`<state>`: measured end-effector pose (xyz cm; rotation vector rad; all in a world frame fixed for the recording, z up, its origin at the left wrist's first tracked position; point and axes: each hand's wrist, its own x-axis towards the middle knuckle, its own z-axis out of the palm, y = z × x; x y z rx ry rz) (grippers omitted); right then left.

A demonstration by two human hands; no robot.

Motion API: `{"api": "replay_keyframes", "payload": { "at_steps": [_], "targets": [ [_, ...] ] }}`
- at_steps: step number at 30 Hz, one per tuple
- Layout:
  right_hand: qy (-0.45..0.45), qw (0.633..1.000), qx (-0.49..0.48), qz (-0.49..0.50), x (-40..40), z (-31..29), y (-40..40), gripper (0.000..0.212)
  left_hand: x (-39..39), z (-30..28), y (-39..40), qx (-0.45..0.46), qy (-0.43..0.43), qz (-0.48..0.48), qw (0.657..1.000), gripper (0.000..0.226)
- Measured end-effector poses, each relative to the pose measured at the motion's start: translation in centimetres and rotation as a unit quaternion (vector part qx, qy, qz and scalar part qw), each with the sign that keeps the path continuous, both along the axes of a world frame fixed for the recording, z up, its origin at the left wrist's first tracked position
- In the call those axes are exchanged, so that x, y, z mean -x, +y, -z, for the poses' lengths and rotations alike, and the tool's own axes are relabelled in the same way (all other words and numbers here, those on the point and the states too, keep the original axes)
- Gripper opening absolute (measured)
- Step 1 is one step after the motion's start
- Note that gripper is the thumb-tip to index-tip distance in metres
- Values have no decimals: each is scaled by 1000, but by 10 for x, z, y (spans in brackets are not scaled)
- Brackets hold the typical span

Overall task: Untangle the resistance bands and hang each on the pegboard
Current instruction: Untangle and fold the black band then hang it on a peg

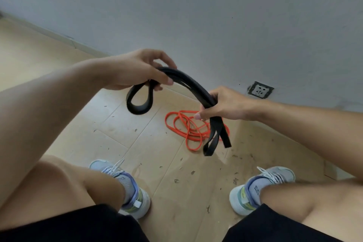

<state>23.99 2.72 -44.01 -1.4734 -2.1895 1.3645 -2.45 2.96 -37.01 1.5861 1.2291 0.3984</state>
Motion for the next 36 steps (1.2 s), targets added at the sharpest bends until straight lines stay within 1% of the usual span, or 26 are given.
{"api": "replay_keyframes", "payload": {
  "at_steps": [2, 4, 6, 8, 12, 14, 17, 19, 20, 23, 25, 28, 32, 34, 36],
  "targets": [
    [-18, 1000, -14, -14, 2, -4, -1, 30, 4, 10, 0, 21, 71, 46, 996, 29],
    [-32, 999, -26, -26, 6, -8, -2, 33, -2, 17, -5, 21, 140, 83, 986, 29],
    [-41, 998, -44, -29, 12, -12, -3, 34, -16, 21, -11, 23, 149, 97, 984, 36],
    [-51, 997, -55, -33, 20, -14, -3, 29, -32, 25, -13, 11, 146, 92, 985, 40],
    [-55, 997, -50, -37, 27, -8, -6, 34, -53, 27, -11, -47, 211, 89, 972, 42],
    [-40, 998, -39, -26, 24, -2, -7, 31, -56, 25, -8, -70, 223, 86, 968, 41],
    [-19, 999, -26, -6, 19, 5, -8, 40, -56, 22, -6, -110, 222, 77, 966, 38],
    [1, 1000, -12, 6, 14, 10, -7, 36, -56, 21, -5, -122, 224, 73, 964, 37],
    [2, 1000, -7, 5, 13, 11, -7, 34, -54, 21, -4, -126, 230, 72, 962, 38],
    [-4, 1000, 11, -12, 12, 12, -6, 45, -49, 19, -1, -135, 246, 69, 957, 43],
    [-6, 999, 17, -26, 13, 10, -7, 47, -46, 19, -1, -137, 251, 65, 956, 48],
    [4, 999, 31, -36, 15, 10, -10, 53, -44, 21, 0, -131, 219, 63, 965, 47],
    [41, 995, 79, -51, 12, 6, -12, 34, -43, 21, -3, -137, 193, 74, 969, 50],
    [67, 992, 92, -51, 10, 3, -13, 24, -42, 21, -3, -140, 191, 72, 969, 60],
    [100, 988, 102, -50, 7, 1, -12, 11, -40, 22, -4, -119, 184, 78, 973, 72]
  ]
}}
